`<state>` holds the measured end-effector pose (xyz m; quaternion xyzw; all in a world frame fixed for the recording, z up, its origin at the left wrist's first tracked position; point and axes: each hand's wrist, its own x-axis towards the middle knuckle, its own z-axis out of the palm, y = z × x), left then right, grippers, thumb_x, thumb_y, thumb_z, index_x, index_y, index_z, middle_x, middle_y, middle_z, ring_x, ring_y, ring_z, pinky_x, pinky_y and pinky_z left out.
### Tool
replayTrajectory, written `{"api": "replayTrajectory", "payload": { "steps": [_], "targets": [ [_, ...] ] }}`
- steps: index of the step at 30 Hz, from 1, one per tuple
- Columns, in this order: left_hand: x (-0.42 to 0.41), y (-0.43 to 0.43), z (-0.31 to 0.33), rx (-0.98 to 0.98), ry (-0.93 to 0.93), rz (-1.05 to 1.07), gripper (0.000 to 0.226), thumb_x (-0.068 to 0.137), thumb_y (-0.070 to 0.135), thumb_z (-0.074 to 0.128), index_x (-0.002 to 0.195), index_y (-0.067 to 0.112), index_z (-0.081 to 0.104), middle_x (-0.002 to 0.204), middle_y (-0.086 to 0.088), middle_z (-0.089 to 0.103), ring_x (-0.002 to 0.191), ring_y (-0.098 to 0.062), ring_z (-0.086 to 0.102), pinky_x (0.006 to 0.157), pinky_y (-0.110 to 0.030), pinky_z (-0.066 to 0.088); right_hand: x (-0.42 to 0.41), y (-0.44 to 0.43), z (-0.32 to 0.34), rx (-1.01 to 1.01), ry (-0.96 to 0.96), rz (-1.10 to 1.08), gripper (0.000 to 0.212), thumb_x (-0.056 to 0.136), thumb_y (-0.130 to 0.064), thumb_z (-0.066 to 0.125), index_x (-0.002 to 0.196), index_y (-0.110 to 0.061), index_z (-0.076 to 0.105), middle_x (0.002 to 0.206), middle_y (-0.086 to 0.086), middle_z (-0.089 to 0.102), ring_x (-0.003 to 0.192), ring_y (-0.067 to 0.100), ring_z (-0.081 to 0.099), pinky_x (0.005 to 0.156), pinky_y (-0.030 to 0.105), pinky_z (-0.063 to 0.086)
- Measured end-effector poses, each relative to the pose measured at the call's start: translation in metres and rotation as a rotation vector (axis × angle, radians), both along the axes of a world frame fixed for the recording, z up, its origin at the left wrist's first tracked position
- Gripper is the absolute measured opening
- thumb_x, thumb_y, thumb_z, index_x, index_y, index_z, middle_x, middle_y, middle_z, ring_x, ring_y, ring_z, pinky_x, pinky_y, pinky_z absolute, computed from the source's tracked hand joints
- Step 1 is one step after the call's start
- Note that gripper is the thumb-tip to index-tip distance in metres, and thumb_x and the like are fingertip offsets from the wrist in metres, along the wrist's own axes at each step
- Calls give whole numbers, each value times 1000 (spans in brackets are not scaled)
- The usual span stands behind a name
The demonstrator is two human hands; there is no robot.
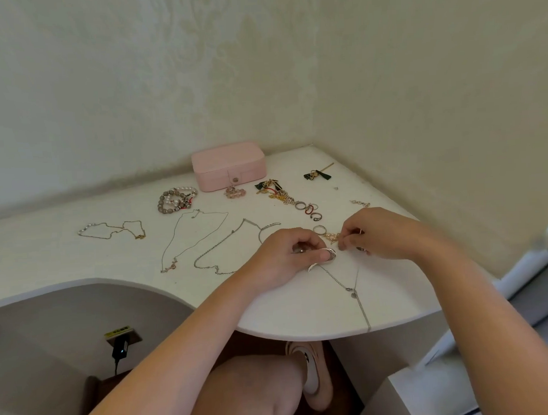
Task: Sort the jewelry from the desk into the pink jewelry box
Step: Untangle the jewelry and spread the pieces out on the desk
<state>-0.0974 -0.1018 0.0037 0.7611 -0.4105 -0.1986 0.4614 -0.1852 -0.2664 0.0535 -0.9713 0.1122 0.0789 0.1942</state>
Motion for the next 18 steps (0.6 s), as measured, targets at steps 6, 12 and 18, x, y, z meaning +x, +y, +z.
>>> {"api": "replayTrajectory", "payload": {
  "steps": [6,12,18],
  "targets": [
    [1,-1,-5,24,-68,23,8,78,33,74,76,33,66,105,8,61,99,-3,55,88,-20,40,4,-2,-7,416,-183,-75,24,96,-12,45,81,-16,62,77,-5,63,79,13,59,80,29,49],
    [0,2,-3,-79,36,53,15,76,23,77,79,18,64,71,10,63,58,-2,47,59,-17,37,3,-1,-10,967,-178,-31,24,96,-5,40,80,-4,58,72,7,61,73,19,56,77,27,52],
    [2,3,-5,-83,-15,72,37,75,16,78,80,26,42,90,10,70,68,-8,52,68,-28,42,7,-3,-8,1084,-149,-133,26,94,-11,39,70,-10,47,62,2,24,49,13,20,40,19,27]
  ]
}}
